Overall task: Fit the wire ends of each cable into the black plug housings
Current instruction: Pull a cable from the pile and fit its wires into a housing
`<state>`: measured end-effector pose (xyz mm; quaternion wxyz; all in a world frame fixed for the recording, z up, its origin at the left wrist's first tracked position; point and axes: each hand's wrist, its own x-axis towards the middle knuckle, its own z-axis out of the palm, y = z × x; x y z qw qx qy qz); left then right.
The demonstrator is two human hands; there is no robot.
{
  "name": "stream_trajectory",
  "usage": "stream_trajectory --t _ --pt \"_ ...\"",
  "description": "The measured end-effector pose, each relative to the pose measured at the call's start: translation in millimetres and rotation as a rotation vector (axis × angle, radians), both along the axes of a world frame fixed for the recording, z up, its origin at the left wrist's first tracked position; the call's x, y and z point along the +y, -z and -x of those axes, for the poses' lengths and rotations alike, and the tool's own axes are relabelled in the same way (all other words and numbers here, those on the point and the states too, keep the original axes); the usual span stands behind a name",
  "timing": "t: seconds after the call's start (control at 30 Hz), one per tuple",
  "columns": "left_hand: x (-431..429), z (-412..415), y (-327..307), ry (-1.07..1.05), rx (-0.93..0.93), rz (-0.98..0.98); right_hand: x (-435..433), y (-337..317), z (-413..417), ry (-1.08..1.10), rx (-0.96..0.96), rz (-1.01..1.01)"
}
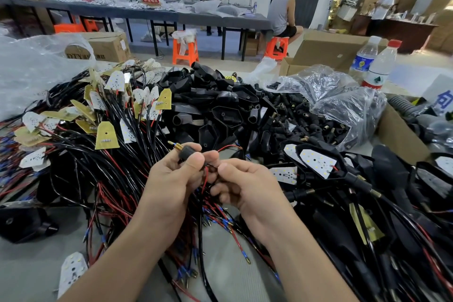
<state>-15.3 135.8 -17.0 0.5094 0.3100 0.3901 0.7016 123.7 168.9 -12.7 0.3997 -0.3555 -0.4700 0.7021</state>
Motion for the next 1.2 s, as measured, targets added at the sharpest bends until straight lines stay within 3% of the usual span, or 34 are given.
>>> stream_trajectory --t 0.1,0.27,0.4,0.53,0.63,0.77,0.83,0.93,1.0,1.2 --pt "-3 -5 -1 0.032 -0.036 0.006 0 2 1 0.010 -0.046 -0.041" --pt "-4 -4 1 0.064 0.081 -0.003 0 5 3 0.102 -0.064 -0.111" --pt "-1 1 3 0.052 0.018 0.000 2 1 -3 -0.053 -0.066 0.024" --pt "-1 3 4 0.060 0.013 0.003 2 1 -4 -0.134 -0.045 0.026" --pt "0 4 7 0.039 0.061 0.010 1 4 0 -0.043 -0.116 -0.101" --pt "3 4 13 0.009 0.241 0.022 -1 5 -1 0.126 -0.533 -0.446" --pt "2 2 12 -0.048 0.341 0.002 -3 5 0 0.175 -0.648 -0.596" --pt "-4 -2 10 -0.235 0.516 -0.001 -6 1 1 0.185 -0.653 -0.652" --pt "-6 -5 11 -0.299 0.529 0.020 -8 0 2 0.173 -0.675 -0.668" --pt "0 -3 15 -0.137 0.513 0.076 -9 3 1 0.186 -0.697 -0.709"
